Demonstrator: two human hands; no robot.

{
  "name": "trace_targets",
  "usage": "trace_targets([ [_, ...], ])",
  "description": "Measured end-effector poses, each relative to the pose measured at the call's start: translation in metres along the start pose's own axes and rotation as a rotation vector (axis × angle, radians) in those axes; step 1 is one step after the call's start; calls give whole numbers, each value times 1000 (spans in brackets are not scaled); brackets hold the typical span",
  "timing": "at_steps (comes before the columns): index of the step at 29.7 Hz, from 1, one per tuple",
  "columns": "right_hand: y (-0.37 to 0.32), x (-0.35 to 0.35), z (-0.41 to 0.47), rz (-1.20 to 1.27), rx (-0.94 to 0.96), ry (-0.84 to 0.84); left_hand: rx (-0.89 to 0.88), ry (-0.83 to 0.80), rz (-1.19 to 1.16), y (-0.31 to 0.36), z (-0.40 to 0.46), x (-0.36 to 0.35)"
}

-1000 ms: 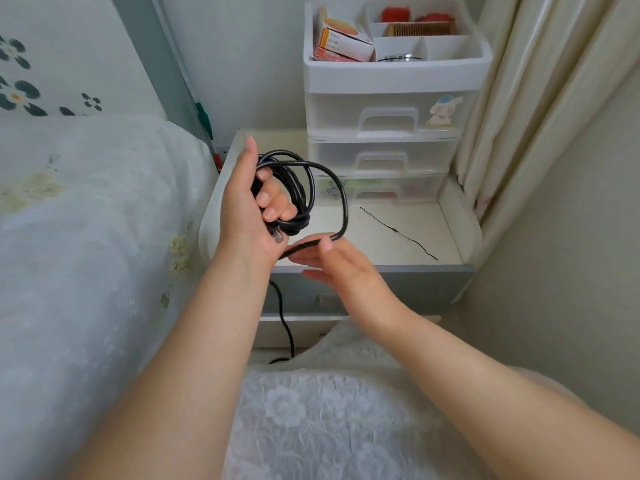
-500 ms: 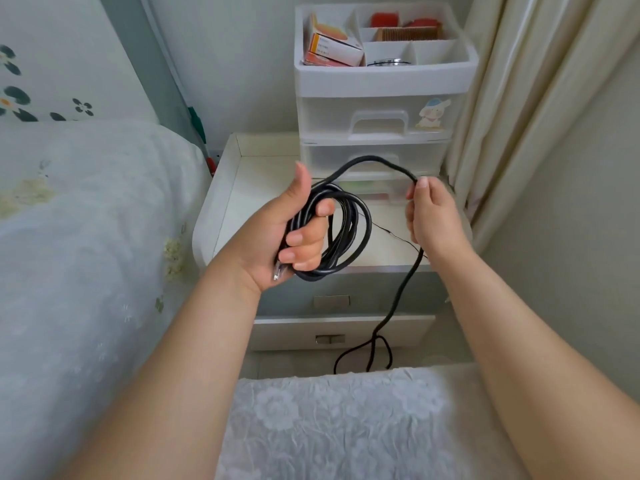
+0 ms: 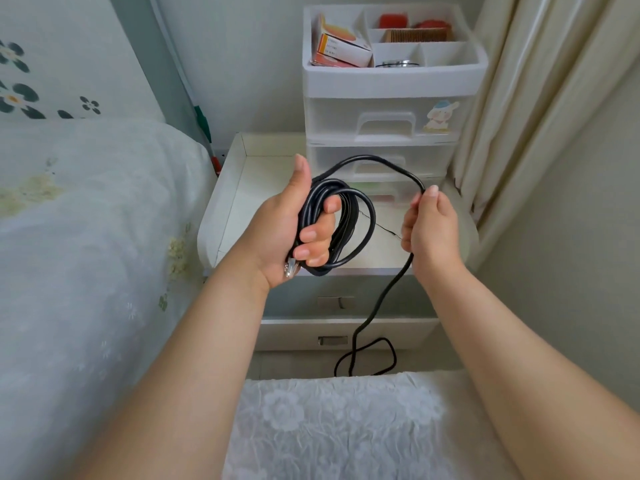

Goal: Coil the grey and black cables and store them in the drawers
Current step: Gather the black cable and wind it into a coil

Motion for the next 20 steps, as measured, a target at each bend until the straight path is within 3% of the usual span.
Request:
trace_targets([
  [7,17,-26,-21,34,-140,-133,-189,109,-274,13,3,8],
  [9,25,-41,-34,13,-247,-274,-257,119,-356,17,4,11],
  [12,37,-67,-68,23,-419,-620,-379,180,-407,25,4,15],
  [15,35,-79,-85,157,-513,-841,-478,261,-346,29,5,18],
  [20,24,-81,-88,366,-608,-876,-586,350,-150,27,6,13],
])
Point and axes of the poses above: each hand's wrist, its own z-axis towards the middle knuckle, its own x-axis out of the back of the hand, y = z × x, the point moved 6 cm from there along z, towards the middle knuckle, and after that the axes turned 15 degrees about -z, right-handed, at the moved point
